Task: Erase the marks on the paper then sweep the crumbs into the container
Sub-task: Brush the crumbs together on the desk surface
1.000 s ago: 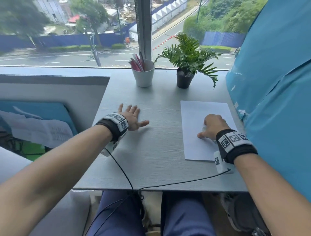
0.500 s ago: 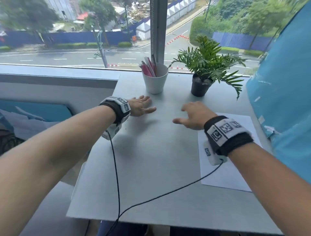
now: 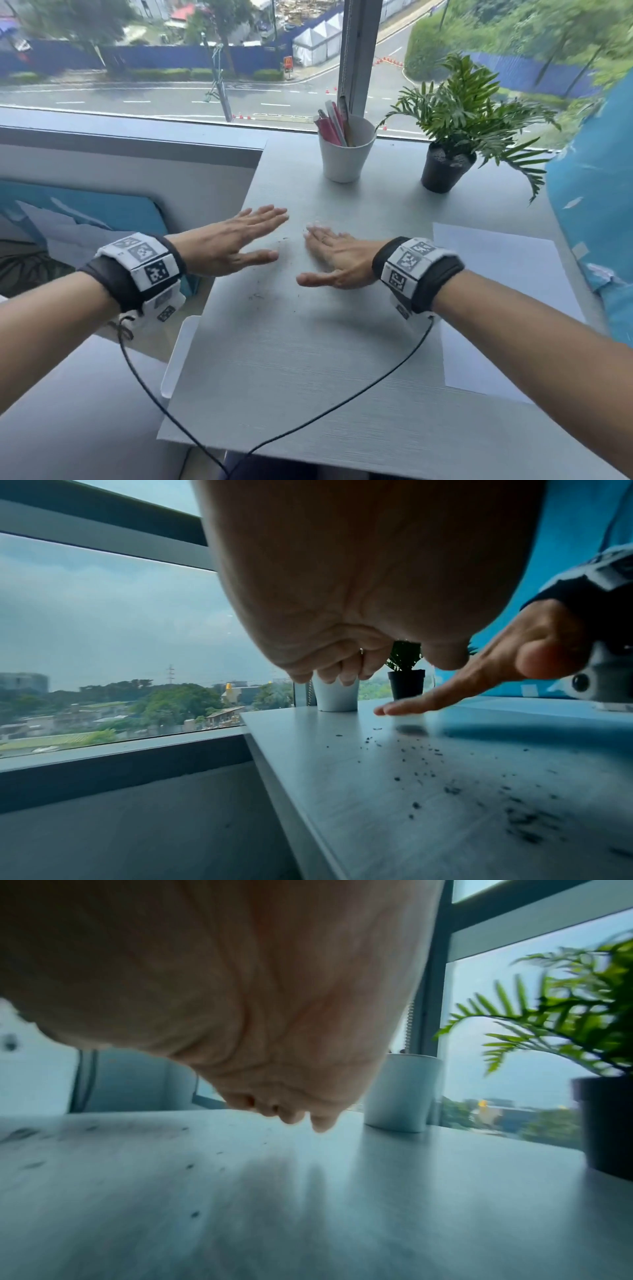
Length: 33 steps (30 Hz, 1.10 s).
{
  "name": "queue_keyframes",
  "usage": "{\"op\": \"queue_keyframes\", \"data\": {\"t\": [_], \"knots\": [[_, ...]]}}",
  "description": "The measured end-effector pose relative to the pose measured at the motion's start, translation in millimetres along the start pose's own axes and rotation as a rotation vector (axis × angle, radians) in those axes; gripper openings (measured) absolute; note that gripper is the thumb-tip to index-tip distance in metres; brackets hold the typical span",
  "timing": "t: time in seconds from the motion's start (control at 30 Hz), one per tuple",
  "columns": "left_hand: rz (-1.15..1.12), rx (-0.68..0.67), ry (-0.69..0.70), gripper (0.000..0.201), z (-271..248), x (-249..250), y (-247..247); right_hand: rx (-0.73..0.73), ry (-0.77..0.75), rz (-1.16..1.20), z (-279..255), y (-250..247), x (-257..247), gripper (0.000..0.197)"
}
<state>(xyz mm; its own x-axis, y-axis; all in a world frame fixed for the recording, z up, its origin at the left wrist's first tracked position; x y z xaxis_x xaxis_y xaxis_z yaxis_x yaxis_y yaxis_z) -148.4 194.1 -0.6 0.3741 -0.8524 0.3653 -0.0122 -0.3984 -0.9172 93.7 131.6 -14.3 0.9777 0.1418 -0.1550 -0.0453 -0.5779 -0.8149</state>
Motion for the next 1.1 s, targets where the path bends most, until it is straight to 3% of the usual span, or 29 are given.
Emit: {"op": "queue_keyframes", "data": {"t": [0.07,0.13,0.23,0.33,0.47,0.57,0.63,0.77,0.97,1.1], "knots": [[0.002,0.039,-0.019,0.084,-16,0,2,0.084,0.027,0.084,2,-18,9,0.104],[0.012,0.016,-0.023,0.084,-31,6,9,0.146,0.196,0.1,13,-33,26,0.107],[0.051,0.012,0.011,0.082,-44,22,19,0.083,0.384,-0.007,28,-29,24,0.121],[0.071,0.005,0.022,0.077,-52,32,28,0.051,0.251,-0.069,30,-6,-25,0.124],[0.143,0.018,-0.015,0.061,-62,39,37,0.037,-0.041,-0.074,-7,2,-64,0.09],[0.174,0.1,-0.036,0.06,-64,54,34,0.17,0.003,0.03,-44,-10,-40,0.075],[0.194,0.101,-0.022,0.059,-54,74,31,0.205,0.145,0.072,-67,-10,-10,0.071],[0.224,-0.061,0.048,0.064,4,125,49,0.188,0.368,0.143,-107,11,30,0.065],[0.215,-0.222,0.024,0.076,97,168,94,0.219,0.433,0.161,-131,36,34,0.066],[0.206,-0.204,-0.132,0.081,85,139,83,0.204,0.456,0.16,-132,39,31,0.065]]}}
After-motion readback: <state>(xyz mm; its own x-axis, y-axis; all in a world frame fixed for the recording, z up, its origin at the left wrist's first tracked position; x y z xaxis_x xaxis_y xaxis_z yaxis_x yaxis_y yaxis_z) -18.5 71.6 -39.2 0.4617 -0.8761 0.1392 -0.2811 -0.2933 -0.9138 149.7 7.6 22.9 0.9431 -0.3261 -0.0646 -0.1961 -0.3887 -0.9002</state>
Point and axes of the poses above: each hand's wrist, its own z-axis towards the middle knuckle, its own y-axis out of the palm, x = y × z, the point moved 1 cm from there along z, towards the middle knuckle, and after that the axes turned 11 degrees about y, right-handed, at the moved point
